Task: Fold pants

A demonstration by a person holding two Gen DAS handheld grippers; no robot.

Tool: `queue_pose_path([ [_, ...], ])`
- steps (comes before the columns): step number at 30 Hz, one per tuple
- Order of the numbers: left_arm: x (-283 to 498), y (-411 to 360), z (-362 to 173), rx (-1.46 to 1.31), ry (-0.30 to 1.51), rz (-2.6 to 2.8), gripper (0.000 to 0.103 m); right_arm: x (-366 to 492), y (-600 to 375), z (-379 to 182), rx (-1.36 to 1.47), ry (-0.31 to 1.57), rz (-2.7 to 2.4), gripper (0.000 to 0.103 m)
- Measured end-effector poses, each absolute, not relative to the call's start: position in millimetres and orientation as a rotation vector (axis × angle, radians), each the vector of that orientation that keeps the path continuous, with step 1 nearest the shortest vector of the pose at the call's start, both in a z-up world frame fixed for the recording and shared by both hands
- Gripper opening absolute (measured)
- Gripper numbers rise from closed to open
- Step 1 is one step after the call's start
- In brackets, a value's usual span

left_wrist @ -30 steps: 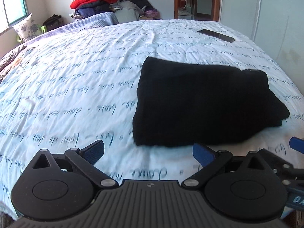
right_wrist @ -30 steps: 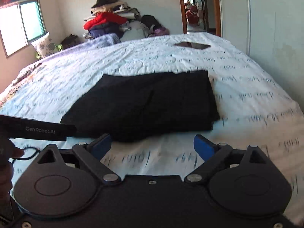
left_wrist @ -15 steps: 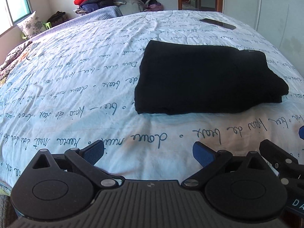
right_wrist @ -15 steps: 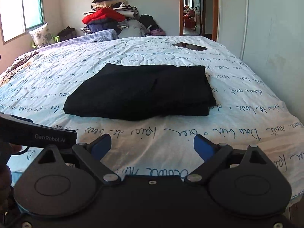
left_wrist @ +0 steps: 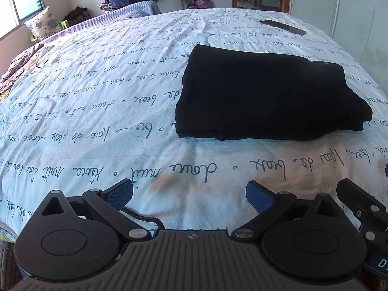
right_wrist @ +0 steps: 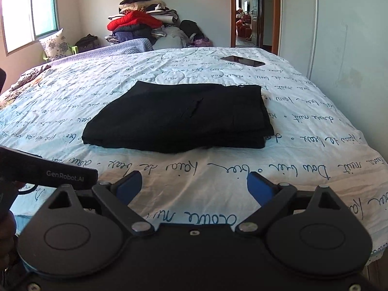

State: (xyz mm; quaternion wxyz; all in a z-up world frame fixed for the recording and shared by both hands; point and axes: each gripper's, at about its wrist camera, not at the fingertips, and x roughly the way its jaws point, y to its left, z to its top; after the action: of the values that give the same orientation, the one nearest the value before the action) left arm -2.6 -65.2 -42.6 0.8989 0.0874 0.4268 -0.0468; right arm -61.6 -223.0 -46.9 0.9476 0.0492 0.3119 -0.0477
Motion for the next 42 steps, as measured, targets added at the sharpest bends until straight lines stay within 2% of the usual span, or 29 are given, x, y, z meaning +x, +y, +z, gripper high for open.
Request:
queue_pose_path([
  [42, -0.6, -63.8, -43.7, 0.170, 0.897, -0.087, 0.101, -58.4, -221.0, -47.8, 0.086, 0.645, -0.082, 0.095],
])
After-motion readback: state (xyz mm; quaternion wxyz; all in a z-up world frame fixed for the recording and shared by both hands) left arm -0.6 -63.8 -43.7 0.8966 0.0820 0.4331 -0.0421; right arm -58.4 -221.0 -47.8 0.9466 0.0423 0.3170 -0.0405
